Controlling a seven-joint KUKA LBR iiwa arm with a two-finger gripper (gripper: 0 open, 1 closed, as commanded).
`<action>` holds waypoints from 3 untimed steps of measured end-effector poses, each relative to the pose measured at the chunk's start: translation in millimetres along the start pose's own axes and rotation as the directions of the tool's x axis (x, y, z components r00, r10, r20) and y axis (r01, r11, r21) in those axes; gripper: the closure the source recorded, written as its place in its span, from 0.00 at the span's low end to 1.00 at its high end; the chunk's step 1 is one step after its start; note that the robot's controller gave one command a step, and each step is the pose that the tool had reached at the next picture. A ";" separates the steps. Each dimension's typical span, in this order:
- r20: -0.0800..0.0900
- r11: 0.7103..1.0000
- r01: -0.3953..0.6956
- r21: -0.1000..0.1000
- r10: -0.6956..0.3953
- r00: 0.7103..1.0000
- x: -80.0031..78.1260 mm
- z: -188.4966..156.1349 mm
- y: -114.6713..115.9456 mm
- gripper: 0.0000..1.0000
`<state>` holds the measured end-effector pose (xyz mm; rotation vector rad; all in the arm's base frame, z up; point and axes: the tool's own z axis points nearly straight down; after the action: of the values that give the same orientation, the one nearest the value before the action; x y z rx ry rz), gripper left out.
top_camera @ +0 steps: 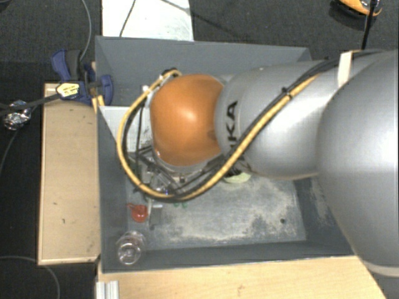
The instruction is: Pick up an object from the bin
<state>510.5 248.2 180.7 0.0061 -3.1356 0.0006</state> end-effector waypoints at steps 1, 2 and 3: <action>0.008 1.000 -0.006 -0.002 0.006 1.000 -2.0 -4.7 -1.3 0.00; 0.012 0.999 -0.049 -0.006 0.049 0.999 -11.6 36.7 -11.9 0.00; 0.010 1.000 -0.026 -0.003 0.026 1.000 -15.5 86.5 -7.2 0.00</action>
Offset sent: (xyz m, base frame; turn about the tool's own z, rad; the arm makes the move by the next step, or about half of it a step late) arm 0.0206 -0.0316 -0.1071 0.1261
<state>525.5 241.0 94.2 -0.0343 -3.1452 -0.0035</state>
